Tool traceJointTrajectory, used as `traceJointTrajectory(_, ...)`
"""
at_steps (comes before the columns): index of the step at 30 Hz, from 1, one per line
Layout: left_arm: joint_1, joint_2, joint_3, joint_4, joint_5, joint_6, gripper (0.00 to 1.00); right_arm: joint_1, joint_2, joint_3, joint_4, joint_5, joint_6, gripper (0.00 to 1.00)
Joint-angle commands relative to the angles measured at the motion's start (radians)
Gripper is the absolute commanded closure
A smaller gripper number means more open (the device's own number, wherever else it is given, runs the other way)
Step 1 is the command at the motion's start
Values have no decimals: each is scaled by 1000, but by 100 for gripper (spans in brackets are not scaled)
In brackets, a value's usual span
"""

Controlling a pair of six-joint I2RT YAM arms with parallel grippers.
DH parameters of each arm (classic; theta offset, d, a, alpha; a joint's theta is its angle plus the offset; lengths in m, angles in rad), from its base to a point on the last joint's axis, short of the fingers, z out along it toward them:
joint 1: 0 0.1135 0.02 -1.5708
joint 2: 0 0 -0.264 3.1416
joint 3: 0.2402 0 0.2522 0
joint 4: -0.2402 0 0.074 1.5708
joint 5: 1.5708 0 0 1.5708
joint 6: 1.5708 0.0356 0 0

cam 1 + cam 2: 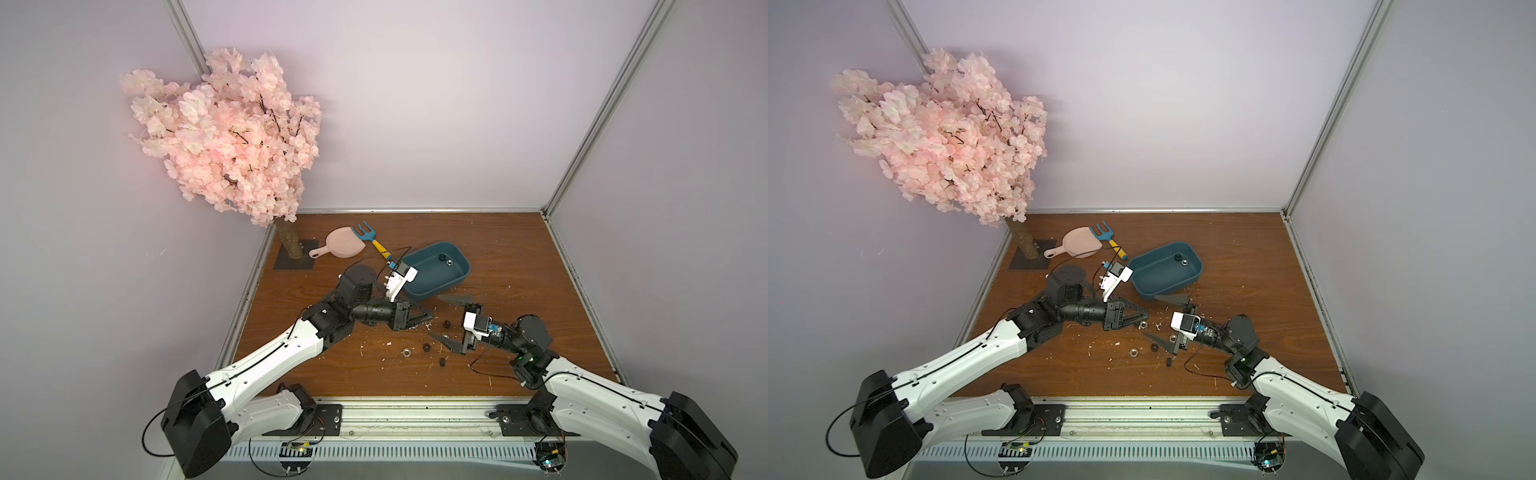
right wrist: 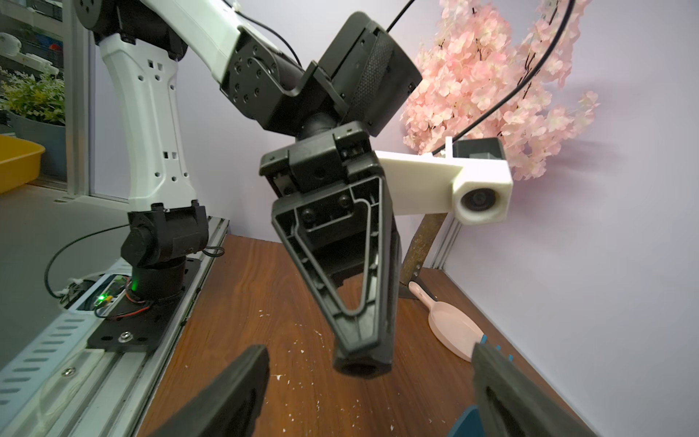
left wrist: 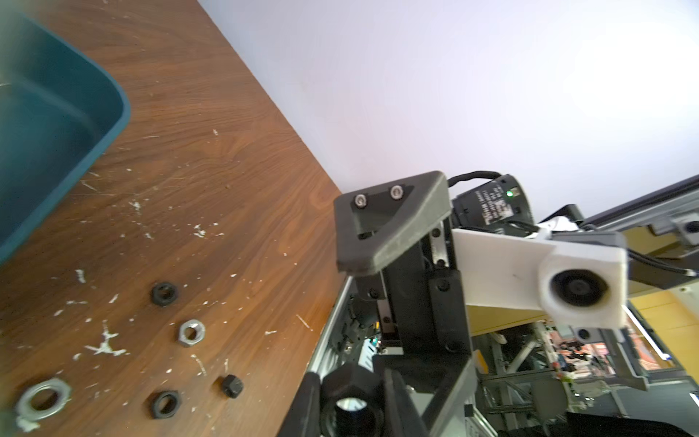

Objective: Put the nuts on the desktop into the storage box
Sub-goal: Pick up the nut from the center of the board.

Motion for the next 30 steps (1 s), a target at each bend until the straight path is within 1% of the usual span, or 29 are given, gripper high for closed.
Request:
traceJointTrajectory(1, 2, -10, -7, 150, 96, -86, 75, 8, -5, 6, 93, -5, -22, 18)
traceJointTrajectory(3, 3, -2, -5, 146, 100, -89, 75, 10, -15, 3, 86, -9, -34, 24)
traceJointTrajectory(5, 3, 8, -4, 152, 105, -96, 75, 11, -26, 6, 69, -4, -45, 32)
traceJointTrajectory(6, 2, 11, -7, 162, 108, -104, 75, 11, -30, 8, 57, -3, -53, 34)
traceJointTrajectory(9, 1, 15, -12, 184, 110, -117, 75, 11, -33, 21, 25, -2, -68, 46)
traceJointTrajectory(16, 2, 37, -20, 210, 101, -136, 75, 11, -20, 40, 16, 2, -44, 49)
traceJointTrajectory(22, 2, 39, -40, 246, 97, -161, 75, 11, -29, 41, 5, 31, -34, 59)
traceJointTrajectory(27, 1, 45, -49, 249, 88, -169, 73, 12, -25, 58, -36, 39, -30, 73)
traceJointTrajectory(30, 2, 46, -58, 271, 94, -183, 70, 12, -17, 72, -65, 52, -12, 75)
